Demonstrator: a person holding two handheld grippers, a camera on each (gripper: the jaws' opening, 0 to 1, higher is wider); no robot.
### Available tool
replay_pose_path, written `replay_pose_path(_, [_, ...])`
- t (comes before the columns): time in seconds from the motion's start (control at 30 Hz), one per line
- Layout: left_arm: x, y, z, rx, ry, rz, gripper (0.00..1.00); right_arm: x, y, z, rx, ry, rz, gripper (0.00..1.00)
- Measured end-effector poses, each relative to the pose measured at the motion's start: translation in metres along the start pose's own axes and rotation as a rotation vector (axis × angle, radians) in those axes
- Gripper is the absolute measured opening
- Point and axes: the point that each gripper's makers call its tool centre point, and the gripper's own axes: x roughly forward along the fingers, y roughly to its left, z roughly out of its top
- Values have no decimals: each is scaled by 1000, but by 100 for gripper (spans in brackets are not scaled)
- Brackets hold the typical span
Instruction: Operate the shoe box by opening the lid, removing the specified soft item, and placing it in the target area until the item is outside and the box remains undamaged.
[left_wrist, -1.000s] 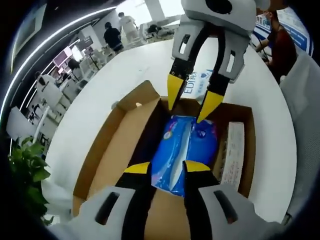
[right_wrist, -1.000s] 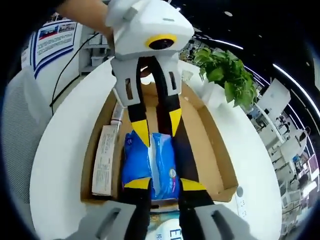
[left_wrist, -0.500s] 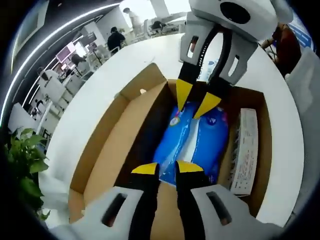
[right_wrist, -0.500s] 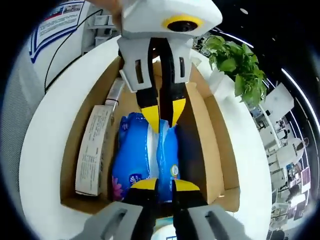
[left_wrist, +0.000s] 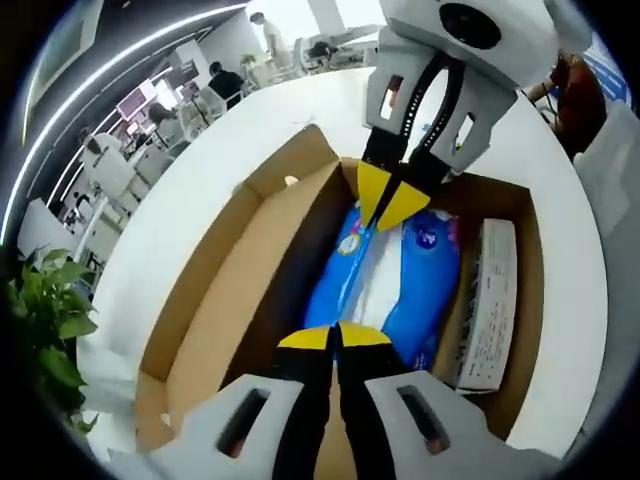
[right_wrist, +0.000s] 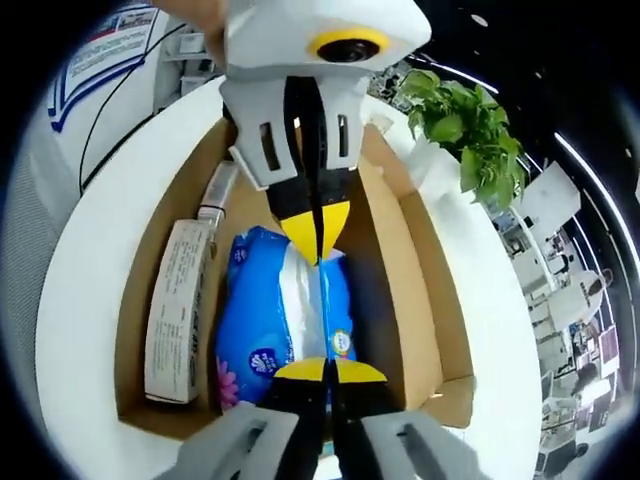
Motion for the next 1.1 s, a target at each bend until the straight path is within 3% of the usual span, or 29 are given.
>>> replay_pose_path(0.53, [-40,7,19,36,-12,52,0,-28,-15,28,-9,-47,-57,0])
replay_pose_path(0.8, [-62,11,35,68,3,61,0,-50,-24,42,-18,-74,-86,0])
replay_pose_path(1.1, [-76,13,54,54,-25,88,0,-73,-36,48,-4,-93,-124,0])
